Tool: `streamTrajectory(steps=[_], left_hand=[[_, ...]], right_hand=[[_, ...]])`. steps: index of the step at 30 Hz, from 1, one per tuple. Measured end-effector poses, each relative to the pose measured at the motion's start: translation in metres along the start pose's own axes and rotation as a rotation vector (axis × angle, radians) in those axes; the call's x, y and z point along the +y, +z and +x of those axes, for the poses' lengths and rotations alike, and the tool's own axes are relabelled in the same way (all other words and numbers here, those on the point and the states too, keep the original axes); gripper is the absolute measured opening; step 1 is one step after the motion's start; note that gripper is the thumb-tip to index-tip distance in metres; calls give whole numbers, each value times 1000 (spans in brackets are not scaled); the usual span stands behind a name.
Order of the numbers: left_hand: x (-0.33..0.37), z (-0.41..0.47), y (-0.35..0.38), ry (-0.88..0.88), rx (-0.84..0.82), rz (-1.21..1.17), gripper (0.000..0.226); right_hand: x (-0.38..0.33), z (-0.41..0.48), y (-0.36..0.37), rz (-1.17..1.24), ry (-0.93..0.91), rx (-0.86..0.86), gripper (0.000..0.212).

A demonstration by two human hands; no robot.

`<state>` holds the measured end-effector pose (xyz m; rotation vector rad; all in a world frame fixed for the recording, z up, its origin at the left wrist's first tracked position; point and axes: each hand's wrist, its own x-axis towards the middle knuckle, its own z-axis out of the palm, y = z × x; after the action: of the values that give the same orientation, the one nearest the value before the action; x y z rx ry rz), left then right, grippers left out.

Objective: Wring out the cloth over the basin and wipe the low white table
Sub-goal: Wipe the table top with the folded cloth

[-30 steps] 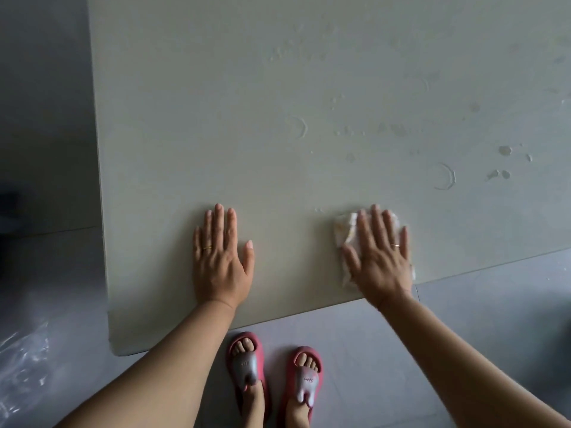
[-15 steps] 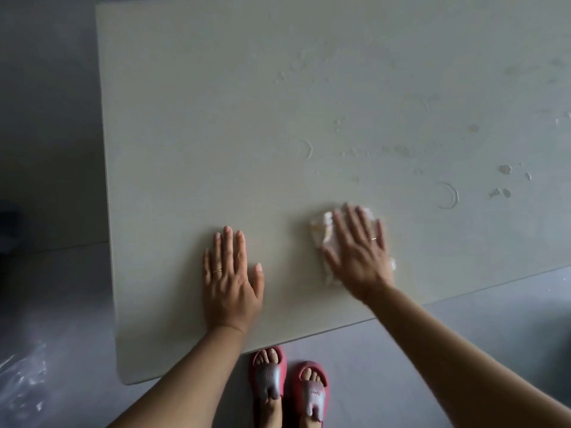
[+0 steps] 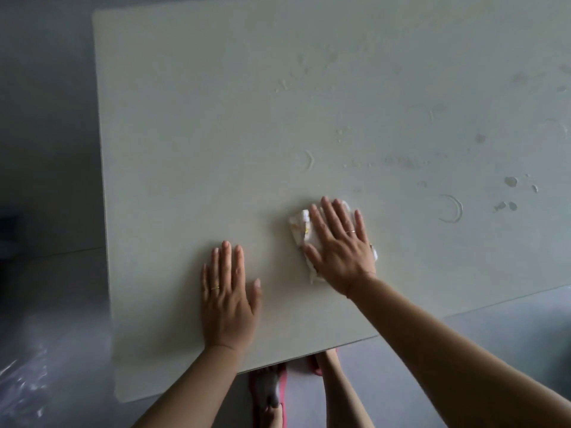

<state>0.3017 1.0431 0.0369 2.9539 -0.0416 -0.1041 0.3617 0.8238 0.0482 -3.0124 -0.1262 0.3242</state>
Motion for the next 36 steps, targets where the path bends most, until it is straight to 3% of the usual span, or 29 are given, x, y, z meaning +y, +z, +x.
streamTrajectory(steps=[4,6,9,11,13,17,19,21,25,29,31,33,36], left_hand=[[3,11,-4,-25,13,-13,64],[12,26,-6,-40,27,-31,64],[28,57,-10,-73,54,-63,62],[37,79,-13,-88,77,-87,61],[43,100,-16,-68,83,-89,60],[48,136,-14,-19,56,-70,62],[48,144,-10,-27,40,-54,63],[47,145,-4,-30,35,-33,63],[44,146,-1,-26,17,1,61],[45,146,-3,-22,19,-19,62],[45,145,-3,-24,22,-28,63],[44,145,-4,-31,9,-24,65],[45,146,-4,-29,-13,-14,66]], right_hand=[[17,32,-6,72,424,17,69],[-13,41,-3,117,511,36,70],[-54,39,2,87,163,1,70],[-43,44,-1,49,-103,8,69],[-10,60,-8,26,-189,51,66],[44,97,-19,36,169,30,66],[34,106,-18,54,350,49,66],[4,107,-15,86,410,60,68],[-47,95,-8,71,55,6,69],[-3,108,-19,28,-202,37,65],[32,126,-25,32,-80,51,64],[51,145,-30,54,193,60,64],[22,159,-27,103,460,86,65]])
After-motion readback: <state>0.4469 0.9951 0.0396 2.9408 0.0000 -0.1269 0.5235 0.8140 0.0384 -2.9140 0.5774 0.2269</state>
